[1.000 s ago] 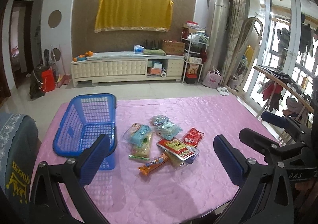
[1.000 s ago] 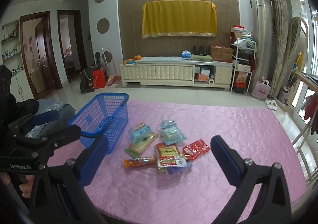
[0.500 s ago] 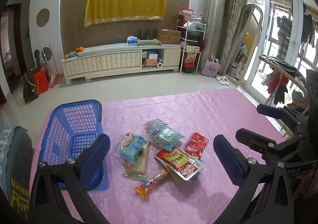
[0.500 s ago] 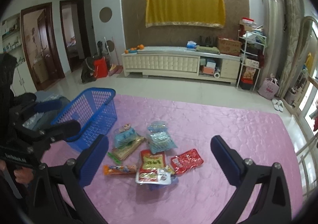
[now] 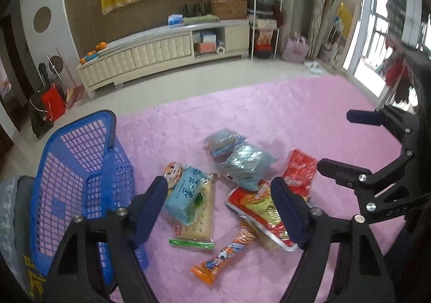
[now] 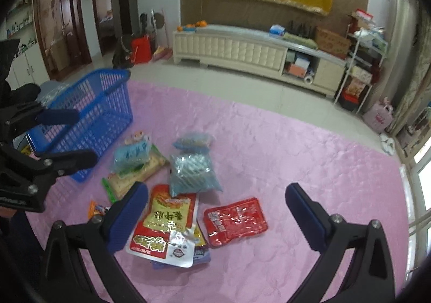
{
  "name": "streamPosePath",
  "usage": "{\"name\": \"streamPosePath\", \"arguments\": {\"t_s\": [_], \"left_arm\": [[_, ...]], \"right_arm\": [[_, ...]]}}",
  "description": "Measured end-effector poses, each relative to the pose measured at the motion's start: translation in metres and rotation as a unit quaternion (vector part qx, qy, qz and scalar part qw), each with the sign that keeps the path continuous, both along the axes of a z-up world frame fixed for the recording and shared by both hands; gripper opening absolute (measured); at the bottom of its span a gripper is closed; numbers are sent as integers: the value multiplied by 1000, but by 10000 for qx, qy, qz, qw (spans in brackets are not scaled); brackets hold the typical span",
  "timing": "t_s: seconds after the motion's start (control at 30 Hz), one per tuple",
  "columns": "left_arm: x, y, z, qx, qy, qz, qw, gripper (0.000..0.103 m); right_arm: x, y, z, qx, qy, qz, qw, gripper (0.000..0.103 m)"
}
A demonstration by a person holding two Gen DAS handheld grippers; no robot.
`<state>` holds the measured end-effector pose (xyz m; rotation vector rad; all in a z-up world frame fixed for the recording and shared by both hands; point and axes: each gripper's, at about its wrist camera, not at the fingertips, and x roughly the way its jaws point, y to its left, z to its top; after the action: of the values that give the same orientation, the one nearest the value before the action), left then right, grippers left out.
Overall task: Organize snacks
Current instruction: 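Move left tool to the blue cracker pack while right tool approaches the clear striped bag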
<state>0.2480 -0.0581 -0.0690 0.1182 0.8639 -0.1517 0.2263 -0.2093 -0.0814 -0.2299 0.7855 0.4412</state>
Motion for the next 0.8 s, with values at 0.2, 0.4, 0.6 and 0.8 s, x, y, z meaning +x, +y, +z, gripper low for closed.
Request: {"name": "streamPosePath", "arguments": {"t_s": [0.2, 0.4, 0.6, 0.8], "left_arm": [[22, -9, -26, 365, 276, -30, 9989, 71], [46, 7, -48, 204, 526, 305, 9979, 71], [58, 18, -63, 97, 711, 380, 9967, 65], [66, 26, -76, 182, 863, 427, 9952, 64]], "right_arm": [[19, 4, -20, 24, 215, 195, 9996, 100], [41, 5, -37, -24, 445, 179, 9988, 99], [56, 12, -47, -62, 556, 217, 9982, 99], [68, 23, -63, -203, 770, 323, 9963, 99]]}}
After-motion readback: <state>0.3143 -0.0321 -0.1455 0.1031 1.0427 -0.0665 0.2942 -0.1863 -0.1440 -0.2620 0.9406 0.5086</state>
